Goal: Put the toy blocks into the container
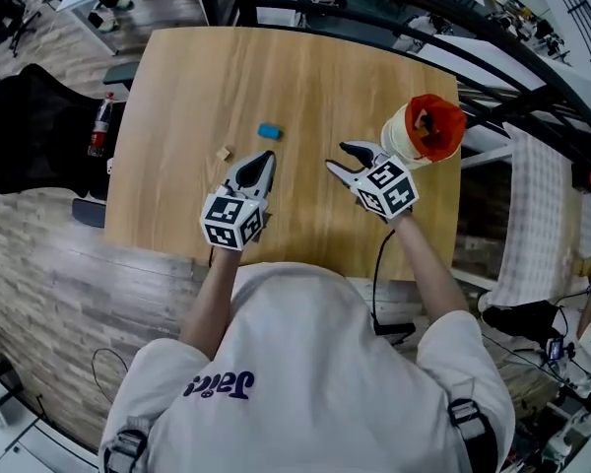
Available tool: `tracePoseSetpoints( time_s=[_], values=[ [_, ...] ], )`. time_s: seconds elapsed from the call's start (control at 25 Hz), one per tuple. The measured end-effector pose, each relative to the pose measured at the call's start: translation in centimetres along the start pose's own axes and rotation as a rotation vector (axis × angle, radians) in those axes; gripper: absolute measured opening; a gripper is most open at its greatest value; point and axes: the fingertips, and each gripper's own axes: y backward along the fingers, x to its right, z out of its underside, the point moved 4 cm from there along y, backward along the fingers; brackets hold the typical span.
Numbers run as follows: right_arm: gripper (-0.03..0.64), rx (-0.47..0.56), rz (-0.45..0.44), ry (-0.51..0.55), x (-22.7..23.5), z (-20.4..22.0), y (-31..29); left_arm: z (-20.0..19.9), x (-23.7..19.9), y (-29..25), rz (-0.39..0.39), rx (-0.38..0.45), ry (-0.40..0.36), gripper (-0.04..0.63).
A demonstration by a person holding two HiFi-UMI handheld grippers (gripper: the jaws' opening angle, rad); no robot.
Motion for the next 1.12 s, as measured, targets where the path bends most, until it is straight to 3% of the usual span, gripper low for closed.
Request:
tracePoseSetpoints(
  time_s=[0.28, 0.64, 0.84, 1.12],
  values=[
    [0.197, -0.043, -0.114, 0.014, -3.8, -0.3, -6.0, 0.9, -3.8, 2.5, -0.089, 0.013, 0.060, 0.008],
    [0.197, -0.082, -0.182, -0.006, -7.4, -1.7, -13.9, 2.0, -9.0, 5.4, -0.187, 0.000, 0.111, 0.008],
    [0.198, -0.115, -0.199, -0.013, -9.7, -1.9, -19.4, 2.8, -12.5, 6.6, -0.238, -0.013, 0.142, 0.008],
    [0.198, -0.159, -0.153, -0.050, -10.9, -1.4, -26.2, 4.1, -16.9, 7.7, -0.276, -0.046, 0.173, 0.008]
  ],
)
